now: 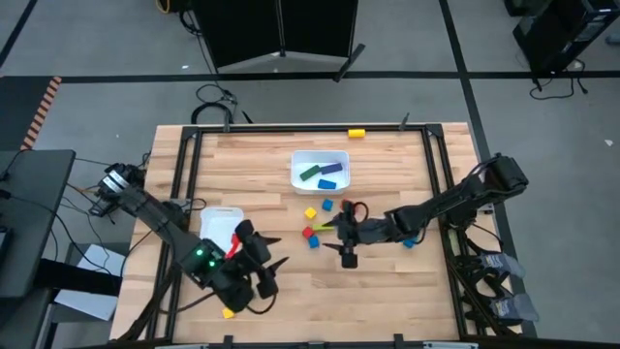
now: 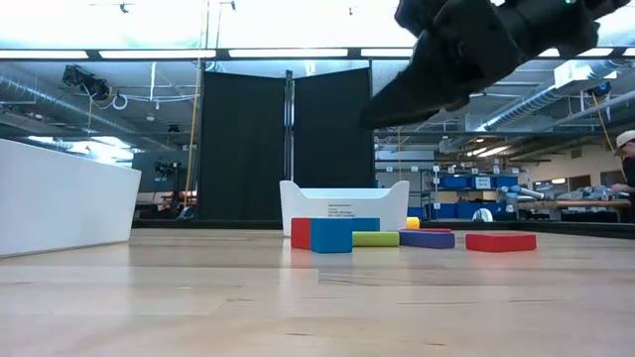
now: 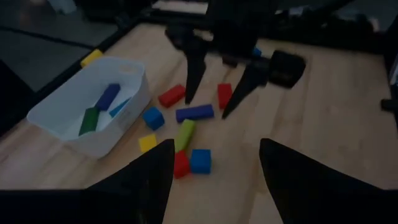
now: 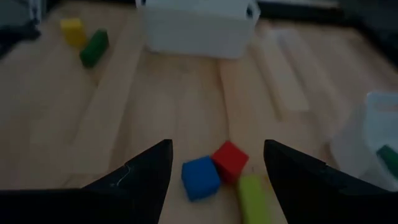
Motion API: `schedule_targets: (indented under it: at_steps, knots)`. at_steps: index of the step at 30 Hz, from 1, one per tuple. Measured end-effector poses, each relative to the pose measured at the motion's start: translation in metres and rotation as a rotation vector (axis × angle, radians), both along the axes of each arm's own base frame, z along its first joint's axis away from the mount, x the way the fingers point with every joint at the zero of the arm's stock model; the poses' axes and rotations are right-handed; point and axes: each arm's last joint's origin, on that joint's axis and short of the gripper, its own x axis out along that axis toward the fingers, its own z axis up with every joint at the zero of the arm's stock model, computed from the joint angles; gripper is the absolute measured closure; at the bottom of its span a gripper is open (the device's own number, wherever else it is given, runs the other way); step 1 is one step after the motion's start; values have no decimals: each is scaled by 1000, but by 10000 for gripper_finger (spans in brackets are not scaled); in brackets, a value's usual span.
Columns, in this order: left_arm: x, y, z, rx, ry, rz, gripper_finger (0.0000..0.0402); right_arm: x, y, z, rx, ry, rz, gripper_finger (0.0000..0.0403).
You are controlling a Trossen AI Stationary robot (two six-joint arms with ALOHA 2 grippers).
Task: Sort blocks by size
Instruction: Put the square blue block into the bottom white bin
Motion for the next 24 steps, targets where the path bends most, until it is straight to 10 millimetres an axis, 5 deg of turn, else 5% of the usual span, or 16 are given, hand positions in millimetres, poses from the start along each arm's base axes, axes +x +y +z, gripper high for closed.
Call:
schedule_targets:
  at_steps: [11,24]
  knots:
    - [-5,-6,2,35,-39,8,159,29,21,-27,27,102,104,139]
    - [-5,-6,2,42,-38,9,159,42,2,-58,-19,172,0,139]
